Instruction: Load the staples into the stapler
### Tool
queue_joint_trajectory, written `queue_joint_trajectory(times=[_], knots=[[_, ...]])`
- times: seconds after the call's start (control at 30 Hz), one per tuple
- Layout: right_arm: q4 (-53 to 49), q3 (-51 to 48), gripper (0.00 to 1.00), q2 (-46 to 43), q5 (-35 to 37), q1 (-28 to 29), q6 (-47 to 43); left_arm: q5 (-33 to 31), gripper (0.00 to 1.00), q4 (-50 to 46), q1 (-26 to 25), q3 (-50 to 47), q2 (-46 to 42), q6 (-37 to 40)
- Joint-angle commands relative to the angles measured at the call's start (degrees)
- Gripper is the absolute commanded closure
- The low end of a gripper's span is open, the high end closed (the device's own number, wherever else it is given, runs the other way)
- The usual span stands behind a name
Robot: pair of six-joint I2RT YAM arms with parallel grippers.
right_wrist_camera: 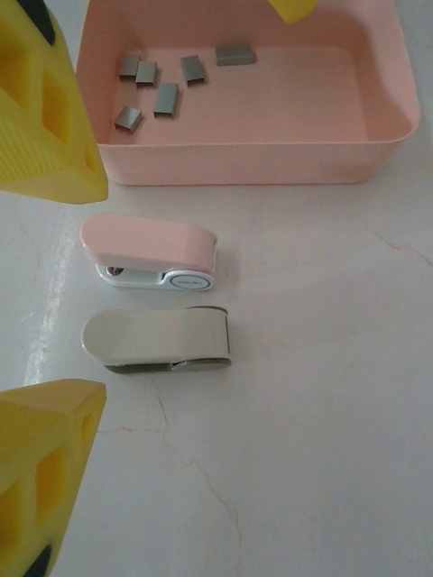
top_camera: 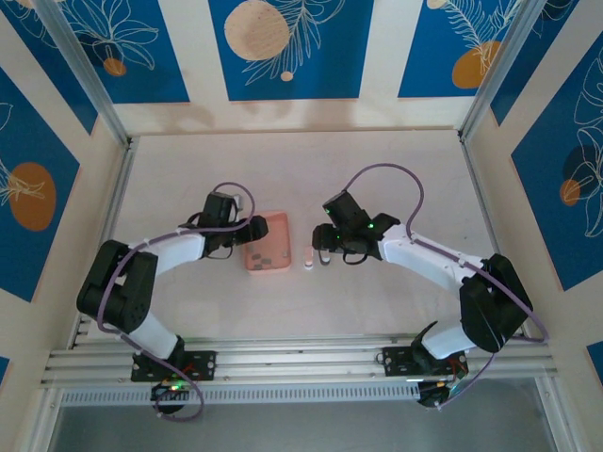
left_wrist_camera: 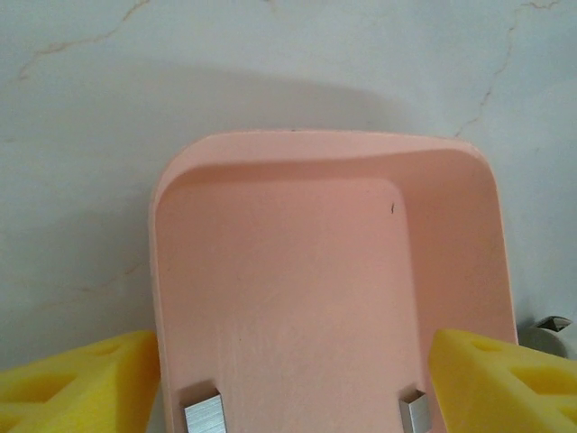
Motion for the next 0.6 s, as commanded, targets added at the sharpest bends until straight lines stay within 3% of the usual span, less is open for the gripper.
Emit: queue_joint_trajectory(times=[0.0, 0.3, 0.43, 0.57], knots=[[-0.6, -1.5, 0.45, -2.1, -0.2, -0.4, 0.9, 0.9, 0.22, 1.0, -0.6, 1.8, -0.3, 0.8], [6.9, -6.5, 0.45, -4.6, 0.2, -5.2, -3.6, -6.3, 0.2, -3.1, -0.5, 1.5, -10.2, 7.6], [12.6, -8.4, 0.44, -5.3, 1.8, -9.6, -11.4, -16.1, 0.16, -4.0, -0.3, -0.6, -17.6, 14.1], [20.5, -12.2, 0.44, -7.5, 2.8, -14.7, -18.2, -24.9, 0.12, 0.9, 0.3, -5.8, -25.6, 20.7]])
